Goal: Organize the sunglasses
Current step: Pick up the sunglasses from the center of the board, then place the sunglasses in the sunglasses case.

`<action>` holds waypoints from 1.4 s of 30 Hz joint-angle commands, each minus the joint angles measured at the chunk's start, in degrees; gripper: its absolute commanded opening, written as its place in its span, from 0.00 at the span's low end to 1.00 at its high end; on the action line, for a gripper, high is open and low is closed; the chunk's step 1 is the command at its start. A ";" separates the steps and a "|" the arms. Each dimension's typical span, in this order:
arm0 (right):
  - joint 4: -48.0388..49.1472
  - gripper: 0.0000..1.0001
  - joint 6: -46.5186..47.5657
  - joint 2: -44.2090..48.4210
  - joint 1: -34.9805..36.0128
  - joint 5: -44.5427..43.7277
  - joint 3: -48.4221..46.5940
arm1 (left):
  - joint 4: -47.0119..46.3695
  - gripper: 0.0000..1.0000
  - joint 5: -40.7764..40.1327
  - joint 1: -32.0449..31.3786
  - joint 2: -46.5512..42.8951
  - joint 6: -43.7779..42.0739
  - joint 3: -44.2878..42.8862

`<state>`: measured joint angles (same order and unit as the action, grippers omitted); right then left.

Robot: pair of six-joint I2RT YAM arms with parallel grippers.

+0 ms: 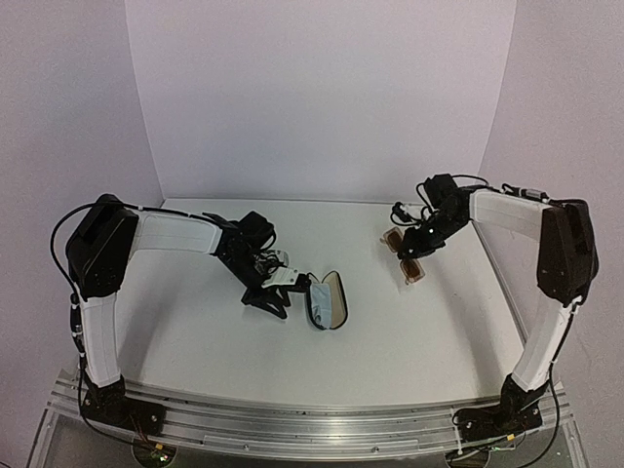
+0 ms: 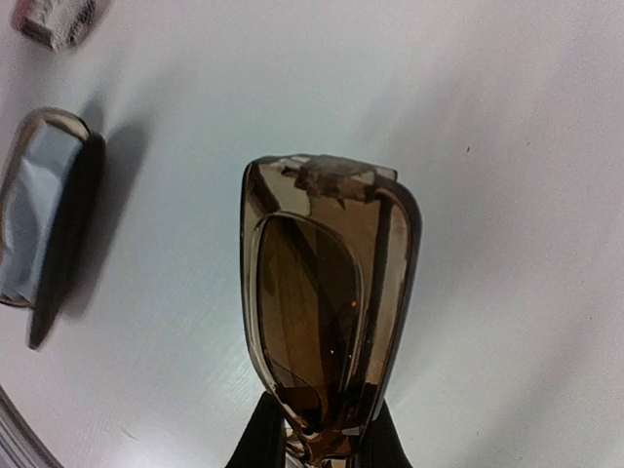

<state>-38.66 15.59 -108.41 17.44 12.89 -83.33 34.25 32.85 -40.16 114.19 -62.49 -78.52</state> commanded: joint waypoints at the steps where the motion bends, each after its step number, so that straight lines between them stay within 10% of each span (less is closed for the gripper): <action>1: 13.60 0.07 -27.68 8.91 2.69 9.77 3.04 | -1.76 0.25 1.32 0.17 -1.84 1.06 -0.18; 12: 27.08 0.09 -53.15 3.00 19.89 4.89 6.25 | -3.07 0.25 1.82 0.17 -2.10 1.51 0.66; 42: 27.78 0.14 -52.69 -13.00 23.77 9.53 2.19 | -5.57 0.29 0.78 0.28 -1.64 1.76 2.00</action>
<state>-11.44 -38.16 -118.87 40.01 20.20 -77.73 30.83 33.34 -40.16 114.19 -61.35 -77.19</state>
